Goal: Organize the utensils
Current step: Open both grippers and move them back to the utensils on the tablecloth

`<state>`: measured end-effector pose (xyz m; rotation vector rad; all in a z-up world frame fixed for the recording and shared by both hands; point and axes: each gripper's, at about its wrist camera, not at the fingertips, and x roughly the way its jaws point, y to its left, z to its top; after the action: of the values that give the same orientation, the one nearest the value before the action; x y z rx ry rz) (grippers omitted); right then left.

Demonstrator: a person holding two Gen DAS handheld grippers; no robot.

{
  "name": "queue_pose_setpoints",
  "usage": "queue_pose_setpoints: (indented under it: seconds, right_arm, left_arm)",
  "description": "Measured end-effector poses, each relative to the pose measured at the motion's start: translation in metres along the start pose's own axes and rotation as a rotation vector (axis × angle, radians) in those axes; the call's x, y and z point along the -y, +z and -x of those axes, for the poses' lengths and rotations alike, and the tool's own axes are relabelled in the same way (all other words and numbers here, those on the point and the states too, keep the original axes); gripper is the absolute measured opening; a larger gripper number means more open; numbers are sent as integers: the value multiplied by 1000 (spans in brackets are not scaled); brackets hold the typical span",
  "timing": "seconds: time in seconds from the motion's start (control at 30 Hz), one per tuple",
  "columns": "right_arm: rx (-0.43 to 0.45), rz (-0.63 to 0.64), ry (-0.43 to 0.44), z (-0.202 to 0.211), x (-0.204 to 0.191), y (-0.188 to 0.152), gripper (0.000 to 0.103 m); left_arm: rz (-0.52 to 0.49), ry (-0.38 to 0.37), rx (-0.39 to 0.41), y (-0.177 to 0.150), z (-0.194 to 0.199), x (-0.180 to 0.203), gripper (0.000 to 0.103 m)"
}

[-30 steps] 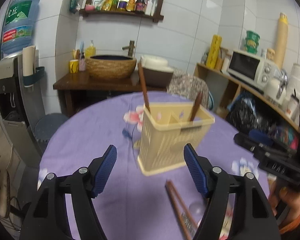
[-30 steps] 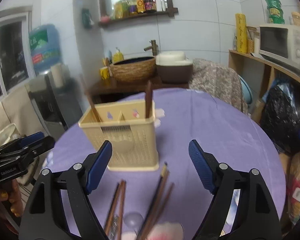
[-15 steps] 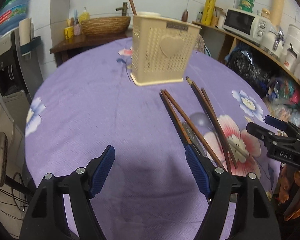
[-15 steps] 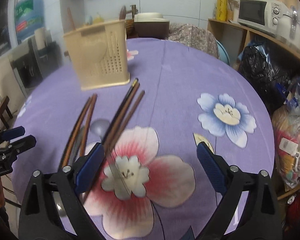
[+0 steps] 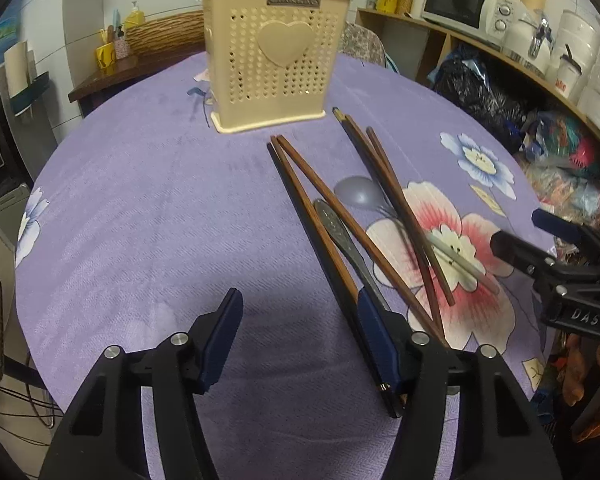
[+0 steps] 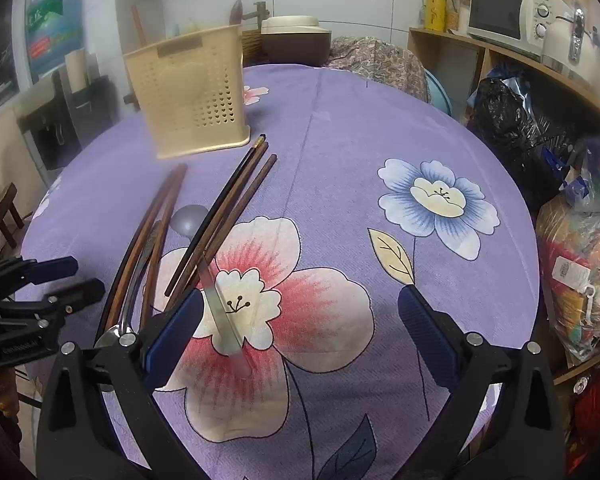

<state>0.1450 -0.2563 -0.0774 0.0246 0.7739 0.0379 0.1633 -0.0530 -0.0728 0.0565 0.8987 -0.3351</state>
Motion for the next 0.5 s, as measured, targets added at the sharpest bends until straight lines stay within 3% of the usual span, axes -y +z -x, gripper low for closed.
queue_pose_setpoints:
  seconds: [0.5]
  right_arm:
    - [-2,-15,3,6,2,0,97]
  left_arm:
    - [9,15,-24,4,-8,3,56]
